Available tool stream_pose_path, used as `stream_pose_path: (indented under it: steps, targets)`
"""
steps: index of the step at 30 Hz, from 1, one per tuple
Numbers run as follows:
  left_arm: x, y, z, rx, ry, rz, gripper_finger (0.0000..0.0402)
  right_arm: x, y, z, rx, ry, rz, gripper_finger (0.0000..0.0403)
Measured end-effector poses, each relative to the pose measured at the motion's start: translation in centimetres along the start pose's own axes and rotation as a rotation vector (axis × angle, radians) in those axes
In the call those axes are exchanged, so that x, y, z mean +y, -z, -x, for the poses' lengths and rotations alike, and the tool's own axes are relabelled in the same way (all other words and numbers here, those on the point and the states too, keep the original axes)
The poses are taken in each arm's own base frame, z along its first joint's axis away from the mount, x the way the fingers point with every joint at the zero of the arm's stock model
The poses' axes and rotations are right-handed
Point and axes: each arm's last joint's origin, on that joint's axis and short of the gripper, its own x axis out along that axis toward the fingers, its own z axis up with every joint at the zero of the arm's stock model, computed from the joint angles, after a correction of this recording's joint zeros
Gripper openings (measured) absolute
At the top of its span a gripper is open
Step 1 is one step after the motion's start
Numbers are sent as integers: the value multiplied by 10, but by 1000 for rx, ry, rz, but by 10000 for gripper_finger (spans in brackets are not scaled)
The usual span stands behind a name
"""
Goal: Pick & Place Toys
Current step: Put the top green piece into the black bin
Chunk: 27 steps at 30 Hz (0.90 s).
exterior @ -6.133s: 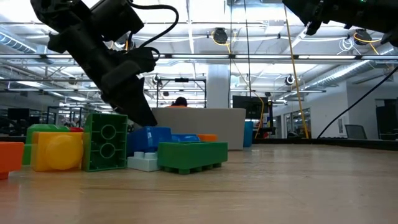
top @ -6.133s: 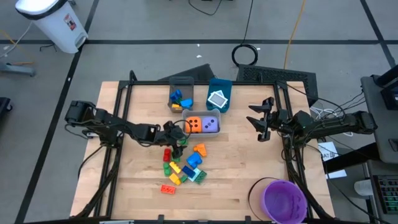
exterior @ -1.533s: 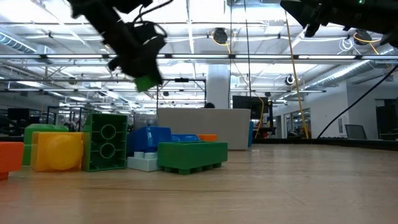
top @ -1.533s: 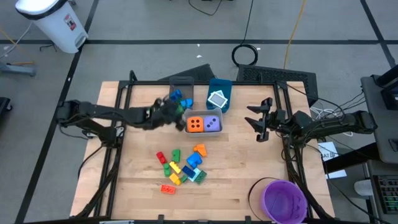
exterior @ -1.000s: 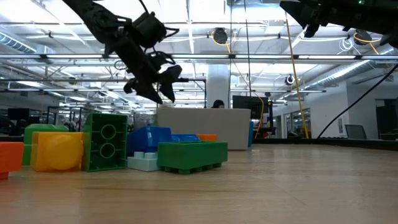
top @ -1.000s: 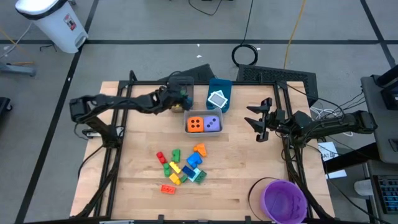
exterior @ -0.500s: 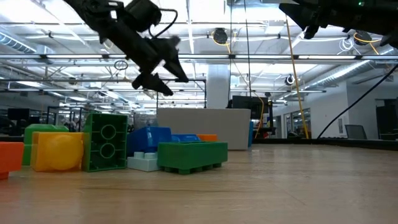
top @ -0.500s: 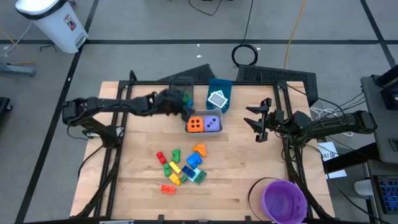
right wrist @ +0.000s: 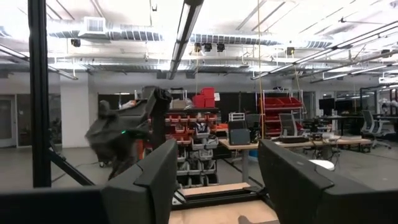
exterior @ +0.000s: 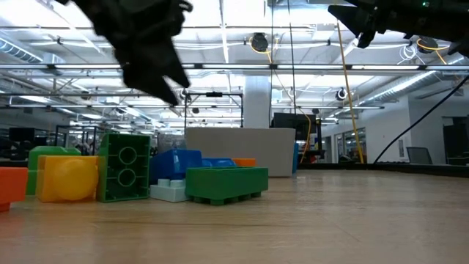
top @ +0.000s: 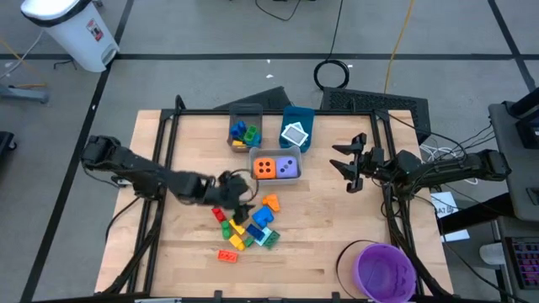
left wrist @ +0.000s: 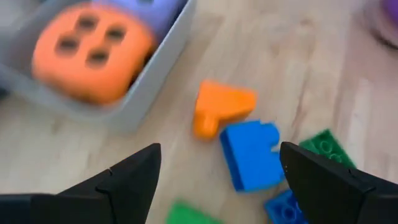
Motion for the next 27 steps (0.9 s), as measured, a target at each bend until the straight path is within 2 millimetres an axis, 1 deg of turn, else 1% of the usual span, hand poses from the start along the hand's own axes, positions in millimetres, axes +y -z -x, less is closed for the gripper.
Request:
stream_pose_path:
  steps: [2, 4, 5, 8, 12, 19, 23, 25, 27]
  targets:
    - [-5, 11, 4, 27, -43, 113, 335, 0, 0, 0, 2, 0, 0, 196]
    - [-8, 20, 4, 50, -83, 200, 335, 0, 1, 0, 4, 0, 1, 196]
    - [-9, 25, 2, 62, -102, 219, 335, 0, 1, 0, 5, 0, 1, 196]
    - [-7, 41, -7, 99, -179, 191, 335, 0, 1, -1, 7, 0, 1, 196]
    - [-7, 48, -23, 148, -197, 183, 335, 0, 2, -1, 12, 0, 2, 196]
    - [0, 59, -50, 314, -185, 215, 335, 0, 3, -2, 19, -1, 3, 196]
    - [7, 59, -59, 354, -203, 235, 333, 0, 3, -2, 19, -1, 3, 196]
    - [11, 57, -61, 365, -211, 231, 319, 0, 3, -2, 18, -1, 3, 196]
    - [14, 56, -62, 376, -213, 230, 293, 0, 3, -2, 18, -1, 3, 196]
